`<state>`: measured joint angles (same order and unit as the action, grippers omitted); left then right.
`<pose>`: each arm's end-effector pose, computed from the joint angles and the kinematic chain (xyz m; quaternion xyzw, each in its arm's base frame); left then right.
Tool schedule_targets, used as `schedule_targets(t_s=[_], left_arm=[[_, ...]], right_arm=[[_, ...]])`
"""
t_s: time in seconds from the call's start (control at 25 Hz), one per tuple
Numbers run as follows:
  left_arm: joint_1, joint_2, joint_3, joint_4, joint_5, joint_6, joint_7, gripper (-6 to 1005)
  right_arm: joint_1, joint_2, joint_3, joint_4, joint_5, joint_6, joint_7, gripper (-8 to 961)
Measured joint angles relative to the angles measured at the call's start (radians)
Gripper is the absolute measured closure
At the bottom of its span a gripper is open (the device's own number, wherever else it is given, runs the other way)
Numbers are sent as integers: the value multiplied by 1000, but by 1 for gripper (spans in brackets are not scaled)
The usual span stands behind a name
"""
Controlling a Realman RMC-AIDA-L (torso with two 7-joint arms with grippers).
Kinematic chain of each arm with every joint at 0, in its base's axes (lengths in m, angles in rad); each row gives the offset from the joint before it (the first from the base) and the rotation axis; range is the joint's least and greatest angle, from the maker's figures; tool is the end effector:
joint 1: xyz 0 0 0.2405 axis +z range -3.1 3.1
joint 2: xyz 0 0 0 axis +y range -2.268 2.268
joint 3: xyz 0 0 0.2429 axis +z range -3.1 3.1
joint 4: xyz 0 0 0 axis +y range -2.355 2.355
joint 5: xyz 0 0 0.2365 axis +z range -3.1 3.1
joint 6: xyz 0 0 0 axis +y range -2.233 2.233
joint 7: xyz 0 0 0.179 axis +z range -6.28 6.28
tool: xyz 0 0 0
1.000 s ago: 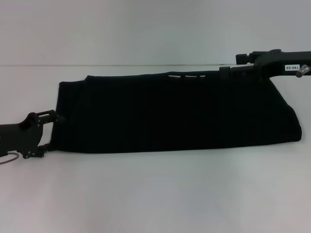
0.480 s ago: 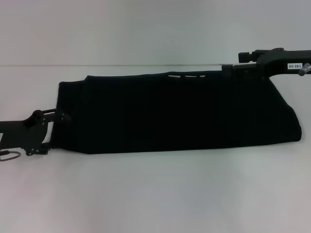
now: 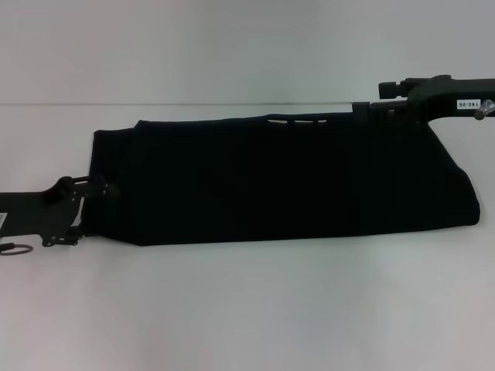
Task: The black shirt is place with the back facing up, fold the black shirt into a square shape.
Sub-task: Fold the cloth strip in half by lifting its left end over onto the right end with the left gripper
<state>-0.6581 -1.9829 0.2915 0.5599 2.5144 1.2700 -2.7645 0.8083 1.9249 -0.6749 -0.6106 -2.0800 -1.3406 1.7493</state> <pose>-0.3440 0.4006 0.0211 -0.5260 -0.8051 -0.2186 0.1656 0.2038 0.4662 0.0369 -0.9191 0.2802 0.1922 0.1997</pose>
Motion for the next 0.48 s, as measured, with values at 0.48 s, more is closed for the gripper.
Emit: schedule_targets(t_s=[0.48], left_arm=[[3,-1,10,6,3,13,40,152]], right_arm=[[1,0,0,0,0,1,-2,47]])
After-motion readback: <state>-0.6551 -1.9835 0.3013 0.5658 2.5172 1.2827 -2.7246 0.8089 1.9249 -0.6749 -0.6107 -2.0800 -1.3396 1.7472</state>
